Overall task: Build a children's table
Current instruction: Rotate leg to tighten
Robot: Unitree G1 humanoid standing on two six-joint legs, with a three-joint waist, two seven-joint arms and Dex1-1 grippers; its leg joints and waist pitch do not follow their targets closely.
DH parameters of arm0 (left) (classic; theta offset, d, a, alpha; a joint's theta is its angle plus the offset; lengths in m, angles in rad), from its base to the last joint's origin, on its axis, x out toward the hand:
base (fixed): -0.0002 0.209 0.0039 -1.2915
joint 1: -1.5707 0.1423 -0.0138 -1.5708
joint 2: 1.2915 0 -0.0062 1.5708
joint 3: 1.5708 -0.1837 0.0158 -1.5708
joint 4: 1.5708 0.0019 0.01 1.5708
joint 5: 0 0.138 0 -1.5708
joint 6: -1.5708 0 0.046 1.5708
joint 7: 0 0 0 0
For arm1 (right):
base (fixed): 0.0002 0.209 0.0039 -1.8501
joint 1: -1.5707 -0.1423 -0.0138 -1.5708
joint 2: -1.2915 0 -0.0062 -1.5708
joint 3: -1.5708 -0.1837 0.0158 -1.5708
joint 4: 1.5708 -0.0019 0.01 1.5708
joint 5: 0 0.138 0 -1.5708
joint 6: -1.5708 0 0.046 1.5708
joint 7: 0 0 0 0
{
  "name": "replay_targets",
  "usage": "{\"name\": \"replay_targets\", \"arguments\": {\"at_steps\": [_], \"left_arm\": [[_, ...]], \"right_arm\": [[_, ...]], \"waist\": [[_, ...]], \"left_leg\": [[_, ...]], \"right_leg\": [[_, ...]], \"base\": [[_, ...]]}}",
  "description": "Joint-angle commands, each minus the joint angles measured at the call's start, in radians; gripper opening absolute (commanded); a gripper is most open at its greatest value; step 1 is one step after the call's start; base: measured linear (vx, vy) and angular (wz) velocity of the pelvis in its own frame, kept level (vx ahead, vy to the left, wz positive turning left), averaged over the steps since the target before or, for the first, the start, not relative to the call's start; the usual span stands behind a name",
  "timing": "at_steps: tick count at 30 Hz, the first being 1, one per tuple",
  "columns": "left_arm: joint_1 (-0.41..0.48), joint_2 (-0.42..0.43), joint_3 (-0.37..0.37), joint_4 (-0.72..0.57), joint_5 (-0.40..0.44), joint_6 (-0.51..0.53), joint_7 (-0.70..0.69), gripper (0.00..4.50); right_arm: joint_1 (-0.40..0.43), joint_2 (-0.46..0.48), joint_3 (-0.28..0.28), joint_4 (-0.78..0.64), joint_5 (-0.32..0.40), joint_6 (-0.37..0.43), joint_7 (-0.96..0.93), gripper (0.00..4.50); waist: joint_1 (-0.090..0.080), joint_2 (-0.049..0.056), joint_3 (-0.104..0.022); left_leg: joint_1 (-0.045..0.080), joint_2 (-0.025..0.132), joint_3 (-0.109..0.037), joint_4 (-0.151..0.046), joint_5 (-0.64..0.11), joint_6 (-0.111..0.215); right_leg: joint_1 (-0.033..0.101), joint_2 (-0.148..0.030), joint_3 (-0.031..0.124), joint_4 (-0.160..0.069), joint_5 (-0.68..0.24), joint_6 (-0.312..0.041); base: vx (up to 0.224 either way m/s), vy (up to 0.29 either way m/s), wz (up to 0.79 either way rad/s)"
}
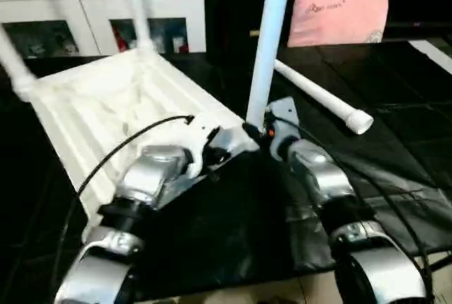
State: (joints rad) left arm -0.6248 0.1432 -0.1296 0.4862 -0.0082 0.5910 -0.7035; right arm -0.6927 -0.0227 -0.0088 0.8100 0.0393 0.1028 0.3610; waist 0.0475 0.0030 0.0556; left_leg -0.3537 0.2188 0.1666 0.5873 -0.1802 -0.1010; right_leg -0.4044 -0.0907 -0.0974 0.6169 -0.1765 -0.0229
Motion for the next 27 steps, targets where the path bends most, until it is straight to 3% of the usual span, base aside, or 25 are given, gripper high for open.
{"name": "replay_targets", "arguments": {"at_steps": [1,3,5,8,10,12,15,22,25,26,27], "left_arm": [[-0.084,-0.055,-0.022,-0.03,-0.032,-0.068,0.004,0.0],[-0.079,-0.042,-0.038,-0.033,-0.012,-0.094,-0.01,0.0],[-0.074,-0.028,-0.054,-0.034,0.002,-0.127,-0.025,0.0],[-0.065,-0.007,-0.073,-0.035,0.015,-0.162,-0.048,0.0],[-0.064,0.008,-0.082,-0.024,0.026,-0.184,-0.059,0.0],[-0.069,0.029,-0.095,0.004,0.048,-0.218,-0.058,0.0],[-0.08,0.033,-0.082,0.042,0.049,-0.245,-0.041,0.0],[-0.108,0.017,-0.055,0.126,0.053,-0.349,0.03,0.0],[-0.109,-0.01,0.016,0.113,-0.028,-0.354,0.022,0.0],[-0.109,-0.015,0.036,0.1,-0.049,-0.345,0.025,0.0],[-0.109,-0.015,0.036,0.1,-0.049,-0.345,0.025,0.0]], "right_arm": [[0.023,0.087,0.081,0.018,0.004,0.011,0.078,2.73],[0.049,0.063,0.092,-0.012,-0.022,-0.041,0.07,3.0],[0.062,0.055,0.083,-0.031,-0.01,-0.034,0.077,3.19],[0.094,0.036,0.064,-0.079,0.011,-0.012,0.09,3.33],[0.118,0.024,0.054,-0.115,0.017,-0.013,0.09,3.65],[0.156,0.006,0.045,-0.175,0.028,-0.004,0.1,3.69],[0.197,-0.019,0.043,-0.242,0.032,-0.003,0.113,4.09],[0.292,-0.059,-0.007,-0.383,0.057,0.055,0.081,4.47],[0.332,-0.065,-0.021,-0.449,0.07,0.099,0.068,4.47],[0.338,-0.065,-0.022,-0.465,0.067,0.1,0.056,4.47],[0.338,-0.065,-0.022,-0.465,0.067,0.1,0.056,4.47]], "waist": [[0.008,0.012,-0.078],[0.011,0.015,-0.082],[0.014,0.018,-0.083],[0.016,0.017,-0.078],[0.02,0.018,-0.074],[0.023,0.022,-0.072],[0.028,0.026,-0.07],[0.04,0.012,-0.073],[0.046,0.011,-0.076],[0.047,0.004,-0.078],[0.049,0.007,-0.083]], "left_leg": [[-0.007,0.0,0.003,-0.062,-0.165,0.038],[-0.008,0.0,0.004,-0.058,-0.116,0.06],[-0.008,0.001,0.005,-0.056,-0.092,0.072],[-0.004,0.002,0.007,-0.058,-0.131,0.077],[0.0,0.003,0.007,-0.063,-0.18,0.057],[0.003,0.004,0.008,-0.065,-0.206,0.047],[-0.001,0.002,0.006,-0.067,-0.21,0.033],[-0.005,0.001,0.007,-0.065,-0.175,0.037],[-0.006,0.002,0.007,-0.063,-0.148,0.042],[-0.01,0.0,0.007,-0.061,-0.125,0.051],[-0.012,0.001,0.006,-0.056,-0.081,0.062]], "right_leg": [[0.061,-0.042,0.045,-0.071,-0.135,-0.209],[0.065,-0.042,0.046,-0.063,-0.036,-0.238],[0.066,-0.043,0.046,-0.057,0.011,-0.258],[0.066,-0.043,0.047,-0.064,-0.026,-0.256],[0.063,-0.045,0.048,-0.072,-0.11,-0.236],[0.059,-0.044,0.049,-0.076,-0.139,-0.223],[0.063,-0.041,0.048,-0.079,-0.147,-0.204],[0.063,-0.045,0.051,-0.08,-0.149,-0.189],[0.063,-0.047,0.051,-0.073,-0.115,-0.2],[0.067,-0.045,0.051,-0.069,-0.084,-0.205],[0.065,-0.045,0.052,-0.058,-0.021,-0.218]], "base": [[0.0,0.0,0.0],[0.032,0.003,0.01],[0.0,0.0,0.0],[0.0,0.0,0.0],[0.0,0.0,0.0],[0.0,0.0,0.0],[0.0,0.0,0.0],[0.0,0.0,0.0],[0.0,0.0,0.0],[0.0,0.0,0.0],[0.0,0.0,0.0]]}}
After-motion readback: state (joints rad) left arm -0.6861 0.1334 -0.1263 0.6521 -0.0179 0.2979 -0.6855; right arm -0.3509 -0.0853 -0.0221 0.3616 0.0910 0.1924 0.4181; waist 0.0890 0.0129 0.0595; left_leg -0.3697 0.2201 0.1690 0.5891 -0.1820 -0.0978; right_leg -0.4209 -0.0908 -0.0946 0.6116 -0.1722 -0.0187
